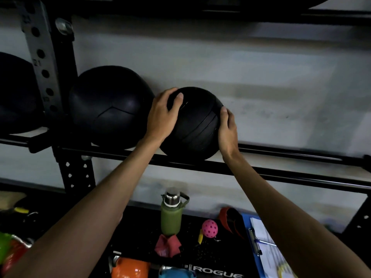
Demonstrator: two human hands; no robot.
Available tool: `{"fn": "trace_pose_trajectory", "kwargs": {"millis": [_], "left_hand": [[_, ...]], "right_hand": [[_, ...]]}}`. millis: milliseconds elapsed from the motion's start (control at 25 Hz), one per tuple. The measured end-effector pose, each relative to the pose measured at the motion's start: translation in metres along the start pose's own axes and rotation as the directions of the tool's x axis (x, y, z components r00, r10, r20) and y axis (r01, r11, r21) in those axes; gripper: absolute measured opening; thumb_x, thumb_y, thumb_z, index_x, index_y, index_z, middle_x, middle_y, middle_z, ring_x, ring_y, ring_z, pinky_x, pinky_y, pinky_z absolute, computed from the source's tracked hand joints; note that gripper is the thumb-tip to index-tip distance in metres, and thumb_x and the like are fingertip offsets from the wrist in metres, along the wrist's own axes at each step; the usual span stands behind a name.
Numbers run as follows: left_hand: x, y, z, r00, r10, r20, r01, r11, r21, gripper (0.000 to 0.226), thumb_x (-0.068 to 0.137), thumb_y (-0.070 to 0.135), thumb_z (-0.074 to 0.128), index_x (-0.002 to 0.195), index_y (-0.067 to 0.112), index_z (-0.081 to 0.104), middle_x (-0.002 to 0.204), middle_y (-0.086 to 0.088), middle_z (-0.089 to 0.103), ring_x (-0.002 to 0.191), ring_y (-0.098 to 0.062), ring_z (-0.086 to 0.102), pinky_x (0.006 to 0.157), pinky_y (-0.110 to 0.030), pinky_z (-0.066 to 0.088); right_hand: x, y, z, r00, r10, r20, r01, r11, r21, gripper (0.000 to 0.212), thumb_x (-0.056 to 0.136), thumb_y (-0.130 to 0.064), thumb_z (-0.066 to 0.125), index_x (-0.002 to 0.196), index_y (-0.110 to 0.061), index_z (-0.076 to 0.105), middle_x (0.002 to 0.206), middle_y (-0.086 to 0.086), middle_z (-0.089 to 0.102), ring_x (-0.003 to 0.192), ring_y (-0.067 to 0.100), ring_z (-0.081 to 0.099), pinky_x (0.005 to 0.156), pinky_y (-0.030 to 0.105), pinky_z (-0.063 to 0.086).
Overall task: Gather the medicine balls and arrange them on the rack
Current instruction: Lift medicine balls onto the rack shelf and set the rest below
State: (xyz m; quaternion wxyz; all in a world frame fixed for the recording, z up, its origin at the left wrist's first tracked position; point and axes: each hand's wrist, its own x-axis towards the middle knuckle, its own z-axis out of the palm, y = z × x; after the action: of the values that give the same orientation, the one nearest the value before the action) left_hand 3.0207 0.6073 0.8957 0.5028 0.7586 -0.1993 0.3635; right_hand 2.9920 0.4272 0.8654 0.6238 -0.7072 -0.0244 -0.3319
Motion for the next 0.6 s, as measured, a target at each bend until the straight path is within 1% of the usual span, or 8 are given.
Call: {"fn": "trace_pose_trajectory", "kwargs": {"millis": [120, 240, 320, 360, 440, 480, 520, 600], "left_hand": [[0.005, -0.007, 0.005, 1.0, 0.002, -0.028, -0.002, 1.0, -0.01, 0.042, 0.098, 0.05, 0.047, 0.13, 0.028, 0.063, 0.134, 0.004, 0.061, 0.129, -0.013, 0.051, 0.11, -0.028, 0.037], [0.003, -0.004, 0.005, 0.998, 0.012, -0.065, -0.013, 1.0, -0.014, 0.04, 0.099, 0.045, 0.049, 0.129, 0.024, 0.065, 0.133, 0.003, 0.063, 0.128, -0.014, 0.052, 0.111, -0.03, 0.038], [0.002, 0.0, 0.004, 0.999, 0.022, -0.046, -0.023, 1.0, -0.015, 0.04, 0.101, 0.04, 0.048, 0.131, 0.019, 0.064, 0.135, 0.001, 0.062, 0.129, -0.016, 0.052, 0.112, -0.03, 0.037], [0.0, 0.004, 0.003, 0.999, 0.016, -0.029, -0.016, 1.0, -0.011, 0.041, 0.102, 0.04, 0.047, 0.133, 0.018, 0.062, 0.137, -0.001, 0.061, 0.131, -0.018, 0.051, 0.113, -0.03, 0.036], [-0.01, 0.009, 0.004, 0.999, 0.02, -0.044, -0.017, 0.998, 0.062, 0.043, 0.103, 0.037, 0.045, 0.137, 0.014, 0.059, 0.138, -0.007, 0.058, 0.131, -0.025, 0.05, 0.113, -0.032, 0.035], [-0.021, 0.014, 0.006, 0.995, 0.049, -0.081, -0.037, 0.988, 0.149, 0.043, 0.103, 0.034, 0.045, 0.137, 0.012, 0.058, 0.138, -0.011, 0.058, 0.129, -0.03, 0.05, 0.112, -0.036, 0.036], [-0.035, 0.021, 0.008, 0.986, 0.112, -0.122, -0.08, 0.967, 0.243, 0.041, 0.101, 0.031, 0.046, 0.135, 0.011, 0.059, 0.136, -0.013, 0.057, 0.127, -0.034, 0.05, 0.11, -0.041, 0.036], [-0.068, 0.04, 0.018, 0.944, 0.3, -0.138, -0.236, 0.906, 0.351, 0.033, 0.095, 0.022, 0.053, 0.123, 0.011, 0.065, 0.132, -0.015, 0.057, 0.125, -0.036, 0.05, 0.107, -0.046, 0.037]], "right_hand": [[0.005, 0.006, 0.002, 1.0, -0.007, -0.004, 0.007, 1.0, -0.025, 0.059, 0.099, -0.061, 0.032, 0.142, -0.024, 0.048, 0.136, -0.002, 0.058, 0.128, 0.016, 0.051, 0.114, 0.043, 0.039], [0.006, 0.003, 0.001, 1.0, 0.016, 0.012, -0.016, 1.0, -0.019, 0.056, 0.101, -0.059, 0.032, 0.142, -0.024, 0.048, 0.137, 0.0, 0.058, 0.129, 0.018, 0.051, 0.113, 0.043, 0.039], [0.002, 0.0, -0.001, 1.0, 0.026, 0.014, -0.025, 0.999, -0.027, 0.054, 0.103, -0.056, 0.032, 0.144, -0.023, 0.047, 0.14, 0.002, 0.057, 0.131, 0.019, 0.05, 0.111, 0.036, 0.039], [-0.003, -0.001, -0.005, 1.0, 0.024, 0.018, -0.023, 0.998, -0.055, 0.055, 0.103, -0.055, 0.033, 0.146, -0.023, 0.046, 0.141, 0.002, 0.056, 0.131, 0.019, 0.05, 0.108, 0.031, 0.039], [-0.013, -0.003, -0.017, 0.999, 0.006, 0.037, -0.001, 0.989, -0.145, 0.054, 0.103, -0.052, 0.04, 0.146, -0.02, 0.047, 0.138, 0.005, 0.059, 0.127, 0.019, 0.054, 0.101, 0.026, 0.042], [-0.022, -0.003, -0.027, 0.999, -0.01, 0.054, 0.021, 0.978, -0.205, 0.051, 0.102, -0.047, 0.046, 0.143, -0.017, 0.049, 0.133, 0.006, 0.062, 0.121, 0.019, 0.059, 0.097, 0.026, 0.046], [-0.033, -0.003, -0.04, 0.997, -0.032, 0.072, 0.051, 0.962, -0.268, 0.047, 0.102, -0.042, 0.051, 0.14, -0.014, 0.052, 0.128, 0.008, 0.064, 0.113, 0.019, 0.063, 0.092, 0.026, 0.049], [-0.056, -0.002, -0.069, 0.991, -0.077, 0.107, 0.113, 0.915, -0.387, 0.038, 0.101, -0.03, 0.056, 0.131, -0.008, 0.058, 0.122, 0.011, 0.067, 0.098, 0.017, 0.067, 0.082, 0.022, 0.05]]}}
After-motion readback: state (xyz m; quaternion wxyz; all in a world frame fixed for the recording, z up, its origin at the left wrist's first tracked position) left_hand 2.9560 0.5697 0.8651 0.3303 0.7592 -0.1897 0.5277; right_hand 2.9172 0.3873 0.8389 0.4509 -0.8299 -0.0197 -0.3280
